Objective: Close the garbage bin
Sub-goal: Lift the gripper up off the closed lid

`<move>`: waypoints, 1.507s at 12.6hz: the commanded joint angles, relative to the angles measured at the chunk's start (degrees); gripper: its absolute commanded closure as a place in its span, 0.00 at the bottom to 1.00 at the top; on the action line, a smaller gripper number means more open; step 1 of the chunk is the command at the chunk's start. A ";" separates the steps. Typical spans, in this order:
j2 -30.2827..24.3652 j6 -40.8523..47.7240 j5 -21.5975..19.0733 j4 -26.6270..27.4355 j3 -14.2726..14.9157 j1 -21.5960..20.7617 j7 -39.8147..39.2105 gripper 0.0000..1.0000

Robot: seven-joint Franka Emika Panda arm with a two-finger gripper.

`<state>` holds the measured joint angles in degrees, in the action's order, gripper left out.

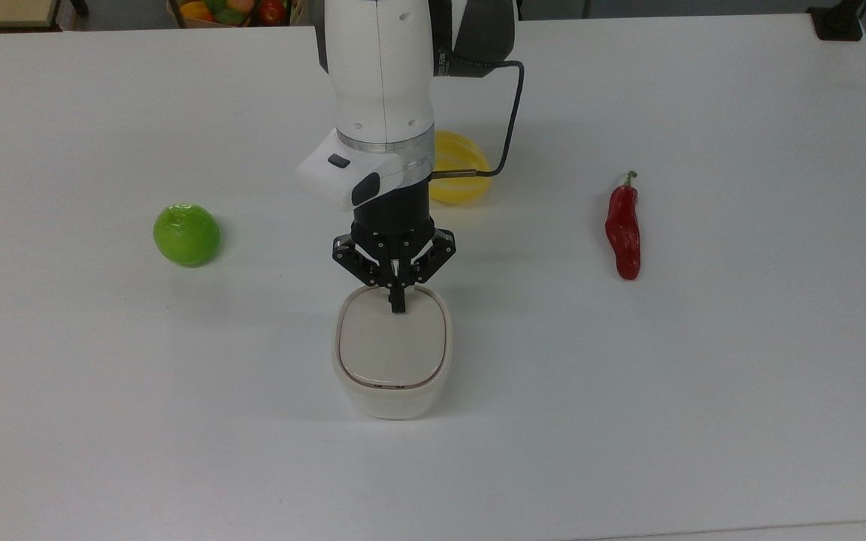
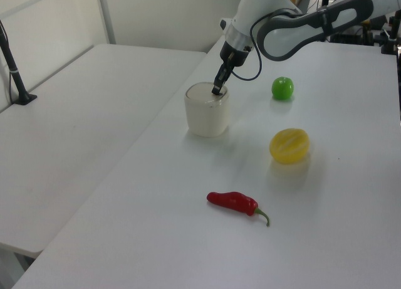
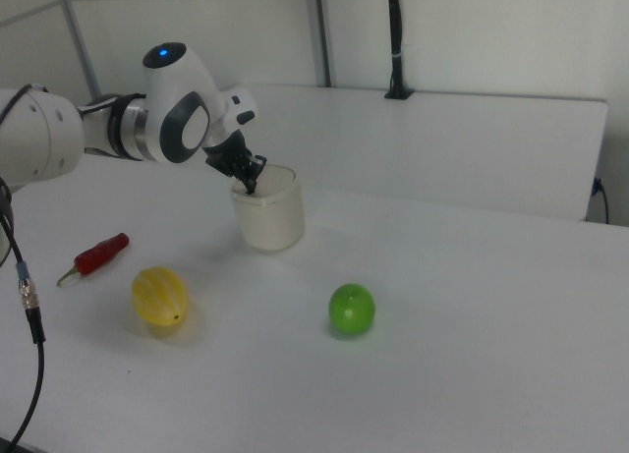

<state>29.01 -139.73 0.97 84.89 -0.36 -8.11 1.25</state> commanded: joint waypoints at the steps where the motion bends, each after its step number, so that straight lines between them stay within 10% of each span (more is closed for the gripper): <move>1: 0.69 1.13 0.00 1.86 0.28 -0.94 0.33 1.00; 13: -2.72 2.00 -0.61 1.59 0.28 -1.29 0.42 1.00; 19: -11.42 18.85 0.09 1.59 0.63 -0.85 0.33 1.00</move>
<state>22.44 -128.17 0.97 84.33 -0.35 -8.71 1.25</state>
